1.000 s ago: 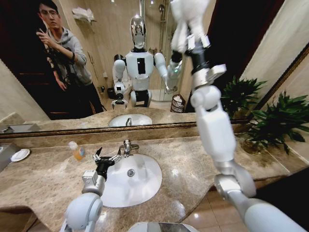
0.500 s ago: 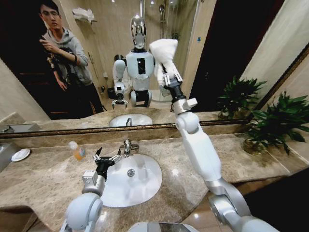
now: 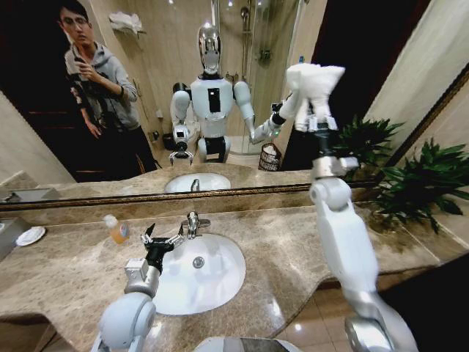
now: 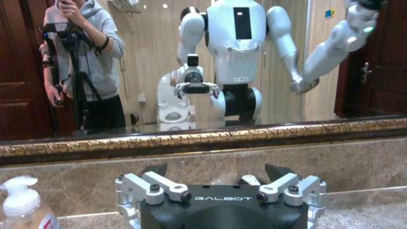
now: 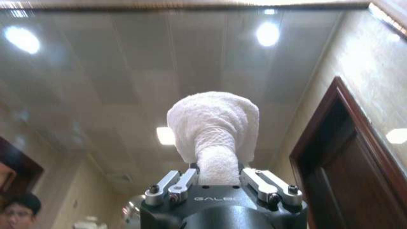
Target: Pick up the towel from the sink counter and wipe the mirror surface.
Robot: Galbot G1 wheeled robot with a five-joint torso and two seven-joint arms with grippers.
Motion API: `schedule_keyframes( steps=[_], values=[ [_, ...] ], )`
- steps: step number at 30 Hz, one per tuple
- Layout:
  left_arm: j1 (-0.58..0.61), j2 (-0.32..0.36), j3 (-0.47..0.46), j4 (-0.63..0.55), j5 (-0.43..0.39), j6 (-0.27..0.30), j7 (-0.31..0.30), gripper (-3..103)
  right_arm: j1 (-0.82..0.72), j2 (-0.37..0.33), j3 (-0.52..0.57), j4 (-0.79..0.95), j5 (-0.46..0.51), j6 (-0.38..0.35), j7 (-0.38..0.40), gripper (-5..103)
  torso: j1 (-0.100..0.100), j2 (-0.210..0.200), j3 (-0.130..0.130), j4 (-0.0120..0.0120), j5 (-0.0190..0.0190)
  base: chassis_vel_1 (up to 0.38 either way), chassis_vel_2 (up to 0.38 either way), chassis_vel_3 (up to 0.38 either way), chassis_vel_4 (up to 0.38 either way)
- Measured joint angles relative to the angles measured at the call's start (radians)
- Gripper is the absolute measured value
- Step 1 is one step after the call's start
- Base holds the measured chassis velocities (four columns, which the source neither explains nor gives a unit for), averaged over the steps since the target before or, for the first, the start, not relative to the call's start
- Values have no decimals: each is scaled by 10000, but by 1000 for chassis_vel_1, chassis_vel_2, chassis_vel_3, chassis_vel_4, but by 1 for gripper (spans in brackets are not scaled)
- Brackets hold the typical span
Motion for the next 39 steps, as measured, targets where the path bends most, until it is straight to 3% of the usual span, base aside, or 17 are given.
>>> schedule_keyframes(
  steps=[3,9,25,30,33,39],
  values=[
    [-1,0,0,0,0,0,0,100,-848,467,-139,876,-371,-53,115,22,-1,1,-1,1,-1,0,0,0,0],
    [-1,-1,0,0,0,0,0,100,-1076,994,-562,1163,-892,-24,152,22,0,1,0,3,-3,29,25,-19,-29],
    [-2,1,0,0,0,0,0,100,-1151,1380,-832,898,-1397,177,111,22,3,-1,1,0,-6,192,171,-170,-196],
    [-1,3,-2,0,0,0,-1,100,-1294,1556,-963,1550,-1777,183,121,22,0,0,0,5,-13,252,231,-247,-243],
    [0,5,-4,0,0,0,-4,100,-812,1551,-849,1788,-1917,-11,244,22,1,0,0,6,-5,170,154,-73,-144],
    [0,0,0,0,0,0,-2,100,843,1296,-1008,1760,-1078,-840,551,22,0,0,1,-4,-3,-2,-14,-4,11]
  ],
)
